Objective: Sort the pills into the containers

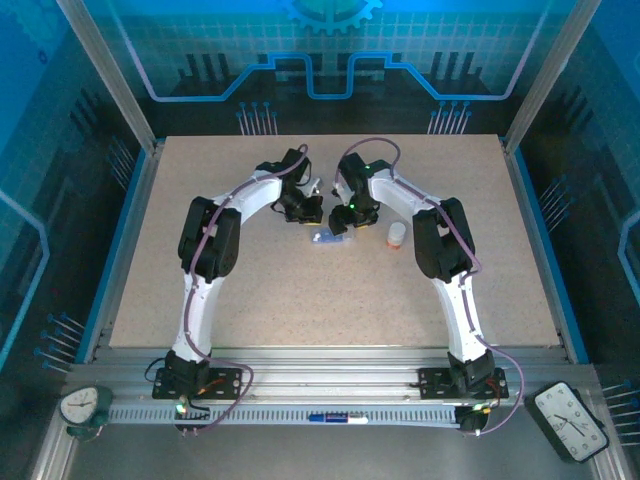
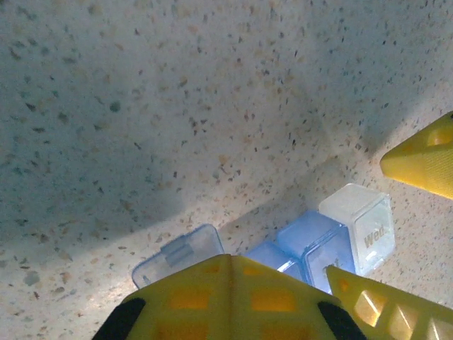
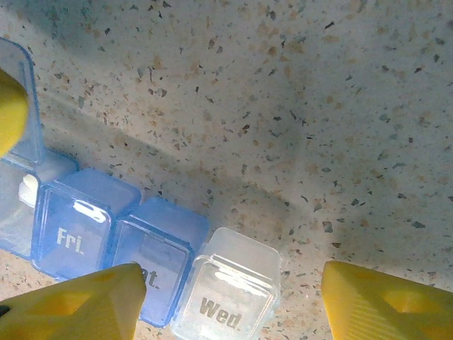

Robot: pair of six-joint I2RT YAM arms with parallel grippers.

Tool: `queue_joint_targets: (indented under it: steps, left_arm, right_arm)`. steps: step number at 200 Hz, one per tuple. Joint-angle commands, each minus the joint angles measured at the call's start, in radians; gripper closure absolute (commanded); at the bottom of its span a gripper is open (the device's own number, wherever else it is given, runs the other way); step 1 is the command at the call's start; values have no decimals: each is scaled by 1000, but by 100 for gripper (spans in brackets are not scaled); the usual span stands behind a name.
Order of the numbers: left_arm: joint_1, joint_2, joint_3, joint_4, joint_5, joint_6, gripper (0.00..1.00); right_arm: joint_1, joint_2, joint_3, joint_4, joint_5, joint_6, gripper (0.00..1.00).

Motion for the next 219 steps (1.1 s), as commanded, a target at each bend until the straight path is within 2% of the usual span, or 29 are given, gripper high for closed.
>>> queue_joint_targets:
  steps: [1, 57, 86, 112, 154, 219]
  left_arm:
    - [-9, -86, -34, -4, 31, 6, 100]
    - [-2, -156, -82, 90, -67, -10, 100]
    - [21, -129, -25, 98, -115, -54, 100]
    - [32, -49, 84, 17, -132, -62, 100]
    - [41, 73, 213, -98, -127, -60, 100]
    - [40, 102, 214, -139, -83, -30, 100]
  right_arm:
    - [-6, 46, -24, -31, 18, 21, 32]
    - [-6, 52, -22, -34, 21, 18, 32]
    - [-5, 53, -18, -37, 21, 16, 32]
    - [-6, 55, -18, -36, 21, 17, 33]
    - [2, 63, -6, -41, 16, 21, 33]
    - [10, 82, 18, -54, 17, 22, 33]
